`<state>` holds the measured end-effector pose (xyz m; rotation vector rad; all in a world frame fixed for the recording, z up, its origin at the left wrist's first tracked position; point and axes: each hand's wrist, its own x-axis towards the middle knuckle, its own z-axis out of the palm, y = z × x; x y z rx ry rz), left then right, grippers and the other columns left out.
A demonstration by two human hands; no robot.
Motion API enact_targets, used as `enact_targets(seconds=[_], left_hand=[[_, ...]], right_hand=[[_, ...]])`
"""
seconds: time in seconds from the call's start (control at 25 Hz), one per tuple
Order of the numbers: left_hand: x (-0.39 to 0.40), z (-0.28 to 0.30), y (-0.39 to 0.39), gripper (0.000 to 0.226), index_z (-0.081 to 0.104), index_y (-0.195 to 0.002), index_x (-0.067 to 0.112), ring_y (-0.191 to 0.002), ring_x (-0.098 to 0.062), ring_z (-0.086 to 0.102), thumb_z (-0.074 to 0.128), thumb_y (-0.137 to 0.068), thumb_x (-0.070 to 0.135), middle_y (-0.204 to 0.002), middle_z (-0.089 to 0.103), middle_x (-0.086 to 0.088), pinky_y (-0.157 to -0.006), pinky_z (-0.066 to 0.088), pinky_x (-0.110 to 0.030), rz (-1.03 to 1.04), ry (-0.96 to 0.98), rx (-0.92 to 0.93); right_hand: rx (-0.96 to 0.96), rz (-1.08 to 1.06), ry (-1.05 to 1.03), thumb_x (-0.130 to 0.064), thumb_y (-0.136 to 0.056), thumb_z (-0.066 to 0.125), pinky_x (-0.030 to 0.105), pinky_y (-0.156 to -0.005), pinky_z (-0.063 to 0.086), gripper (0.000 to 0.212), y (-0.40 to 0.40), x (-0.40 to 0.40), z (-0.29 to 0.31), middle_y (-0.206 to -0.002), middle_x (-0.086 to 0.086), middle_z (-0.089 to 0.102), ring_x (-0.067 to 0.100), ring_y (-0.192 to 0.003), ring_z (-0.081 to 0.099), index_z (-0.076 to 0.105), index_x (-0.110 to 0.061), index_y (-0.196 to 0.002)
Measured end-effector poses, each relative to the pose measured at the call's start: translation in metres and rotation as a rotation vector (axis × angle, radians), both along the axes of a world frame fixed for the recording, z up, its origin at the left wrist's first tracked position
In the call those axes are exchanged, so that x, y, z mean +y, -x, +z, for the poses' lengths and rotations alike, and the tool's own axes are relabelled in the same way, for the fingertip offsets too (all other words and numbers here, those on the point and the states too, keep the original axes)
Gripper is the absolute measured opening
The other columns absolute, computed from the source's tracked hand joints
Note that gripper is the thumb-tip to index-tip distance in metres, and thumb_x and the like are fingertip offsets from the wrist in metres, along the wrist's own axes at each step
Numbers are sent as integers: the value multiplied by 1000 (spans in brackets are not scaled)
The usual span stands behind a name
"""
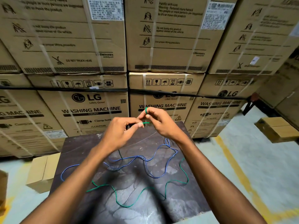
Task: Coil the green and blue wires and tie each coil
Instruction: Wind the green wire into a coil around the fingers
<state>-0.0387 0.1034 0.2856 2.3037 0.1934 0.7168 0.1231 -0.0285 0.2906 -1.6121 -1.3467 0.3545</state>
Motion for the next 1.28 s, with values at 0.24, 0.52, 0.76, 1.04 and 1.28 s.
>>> enact_targets(seconds=[0.24,0.52,0.76,1.04,1.28], left_hand=[[42,46,-5,14,80,-83,30,-57,2,59,76,-85,44,-72,75,13,-57,46,-25,29,-51,-30],[52,57,-16,6,78,-83,12,-59,-6,55,75,-88,10,-69,72,3,-55,44,-17,-44,420,-123],[23,17,-19,19,72,-90,10,-43,4,43,57,-100,2,-53,60,12,-46,31,-8,-42,591,-137],[15,-7,-2,20,81,-103,27,-55,-17,44,63,-97,34,-57,58,0,-57,32,-30,-35,369,-84],[16,8,13,16,82,-95,28,-56,-5,54,67,-92,34,-67,70,6,-57,42,-31,20,270,-68]], right_hand=[[315,160,133,1,-107,38,19,-65,45,26,20,2,15,-90,10,68,14,-66,56,63,-2,-112],[759,467,0,1,-106,40,30,-77,53,21,38,-9,36,-81,10,65,21,-73,63,60,4,-110],[920,441,-304,1,-105,42,30,-88,60,24,35,9,72,-90,9,73,21,-87,74,65,-5,-105],[878,205,-489,1,-108,40,37,-96,59,23,11,39,73,-104,14,76,28,-102,75,62,-2,-114],[480,33,-365,5,-107,39,40,-108,52,23,12,46,51,-112,22,73,32,-113,71,62,3,-110]])
